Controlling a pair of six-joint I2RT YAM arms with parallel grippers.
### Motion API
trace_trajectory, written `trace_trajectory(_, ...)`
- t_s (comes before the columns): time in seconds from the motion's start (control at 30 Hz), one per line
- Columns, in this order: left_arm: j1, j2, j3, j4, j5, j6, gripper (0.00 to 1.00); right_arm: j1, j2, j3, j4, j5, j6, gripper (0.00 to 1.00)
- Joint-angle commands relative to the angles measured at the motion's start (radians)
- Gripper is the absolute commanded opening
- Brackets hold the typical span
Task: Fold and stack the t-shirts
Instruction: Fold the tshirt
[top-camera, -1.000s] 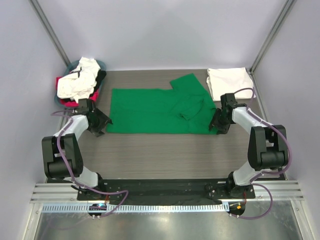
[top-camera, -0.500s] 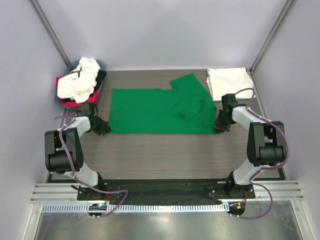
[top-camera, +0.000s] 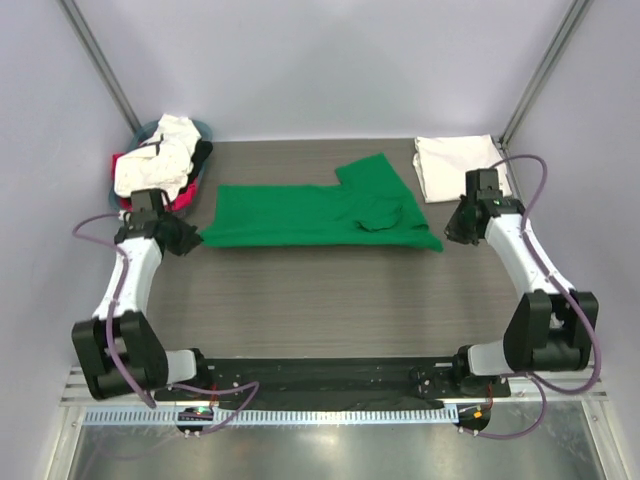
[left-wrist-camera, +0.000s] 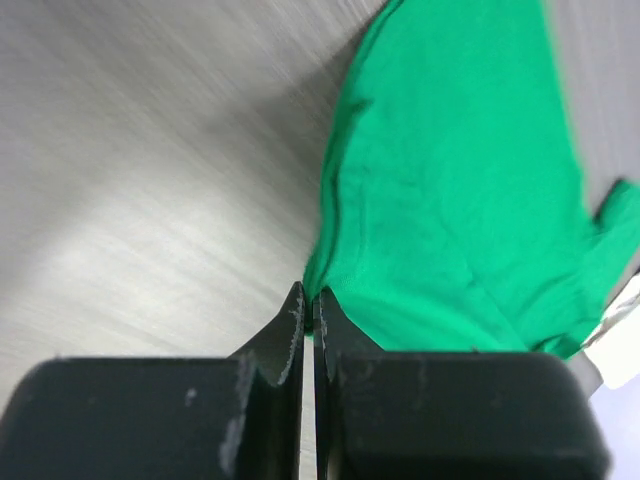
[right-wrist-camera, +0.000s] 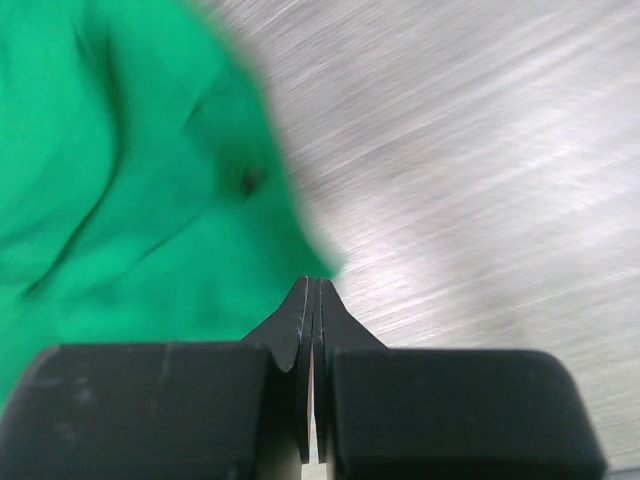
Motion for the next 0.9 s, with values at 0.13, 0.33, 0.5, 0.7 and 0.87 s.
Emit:
trace_trajectory(0.13,0.07,-0.215,-0.258,-0.102,-0.036,0.011,0.0,-0.031,-0.127,-0.264,-0.036,0.049,0.105,0.01)
trace_trajectory(0.33,0.077,-0.298,-0.368,-0.119,0.017,-0.041,0.28,-0.031,-0.199,-0.359,0.005,-0.026,0.158,0.16)
trace_trajectory(0.5,0.077,-0.364,-0.324,-0.169,0.014,-0.04,0.71,-0.031,-0.266,-0.401,0.065,-0.224,0.155,0.57)
trace_trajectory(0.7,0.077,-0.398,-0.302,-0.202,-0.004,-0.015,0.76,-0.02,-0.236,-0.427,0.18,-0.329,0.112,0.71)
trace_trajectory(0.87,0.077,-0.417,-0.33,-0.183,-0.021,-0.035,0.75,-0.011,-0.144,-0.421,0.256,-0.369,0.106,0.68)
